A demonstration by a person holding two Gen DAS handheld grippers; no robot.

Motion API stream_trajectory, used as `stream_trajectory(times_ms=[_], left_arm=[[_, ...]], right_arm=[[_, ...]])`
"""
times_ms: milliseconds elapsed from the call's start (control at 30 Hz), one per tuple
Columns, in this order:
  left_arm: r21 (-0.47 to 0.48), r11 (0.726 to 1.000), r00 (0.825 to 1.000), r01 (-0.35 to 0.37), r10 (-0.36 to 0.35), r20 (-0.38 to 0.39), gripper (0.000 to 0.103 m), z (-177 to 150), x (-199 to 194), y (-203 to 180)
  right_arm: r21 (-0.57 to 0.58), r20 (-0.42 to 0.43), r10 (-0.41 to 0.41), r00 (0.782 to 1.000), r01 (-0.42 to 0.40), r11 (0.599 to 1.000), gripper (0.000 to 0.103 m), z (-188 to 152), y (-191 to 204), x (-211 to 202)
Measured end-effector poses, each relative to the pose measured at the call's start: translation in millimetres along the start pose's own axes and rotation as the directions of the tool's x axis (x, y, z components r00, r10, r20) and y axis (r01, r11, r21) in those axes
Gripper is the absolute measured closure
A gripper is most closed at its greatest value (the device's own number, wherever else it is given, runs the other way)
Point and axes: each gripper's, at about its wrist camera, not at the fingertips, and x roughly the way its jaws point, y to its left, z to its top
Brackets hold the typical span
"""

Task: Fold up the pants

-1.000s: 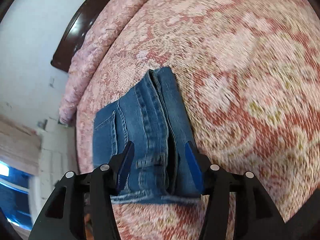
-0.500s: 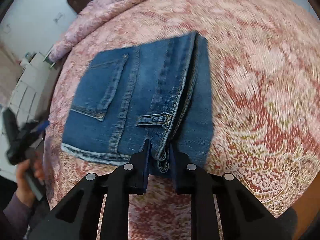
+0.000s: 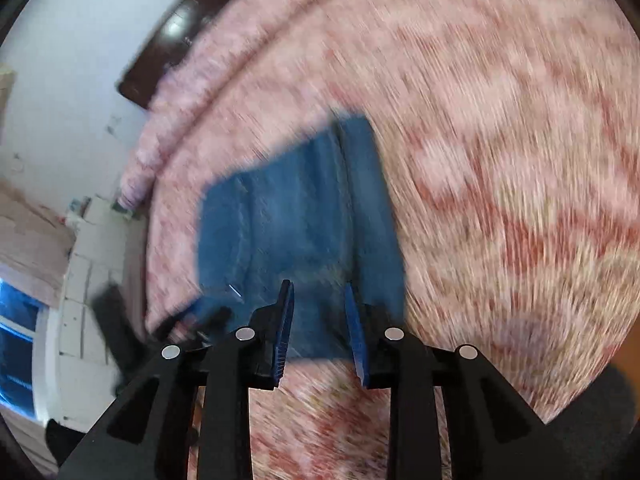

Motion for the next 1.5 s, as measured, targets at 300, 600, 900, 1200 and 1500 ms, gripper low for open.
stream_trajectory(times_ms=[300,600,900,1200,1500], left_arm=[[-0.027,0.998,0.998,-0.057,0.057,-0.015,0.002,3.7,7.6,-6.5],[-0.037,0.997,0.998,-0.063,0.063,-0.008,0.002,5.4,9.1,-3.4],[-0.045,0.997,0.998,-0.066,0.066,-0.005,0.002,4.8,9.1,-2.5],[-0.046,0.996,0.997,-0.073,0.073,0.001,0.002,3.4,9.5,-2.5],[-0.039,0.996,0.997,-0.079,0.080,0.009,0.002,1.6,8.6,-4.9]], right_arm=[[-0.259,0.011,-0.112,0.994,0.111,0.960,0.039,68.0,84.5,69.6],[-0.318,-0.064,-0.234,0.970,0.202,0.926,0.039,72.8,85.1,142.2],[-0.313,-0.079,-0.273,0.959,0.236,0.920,0.039,73.4,88.4,141.6],[-0.243,-0.129,-0.099,0.987,0.065,0.968,0.039,21.8,83.8,75.4],[0.031,-0.102,-0.008,0.995,0.011,0.999,0.039,-22.8,8.6,19.1]])
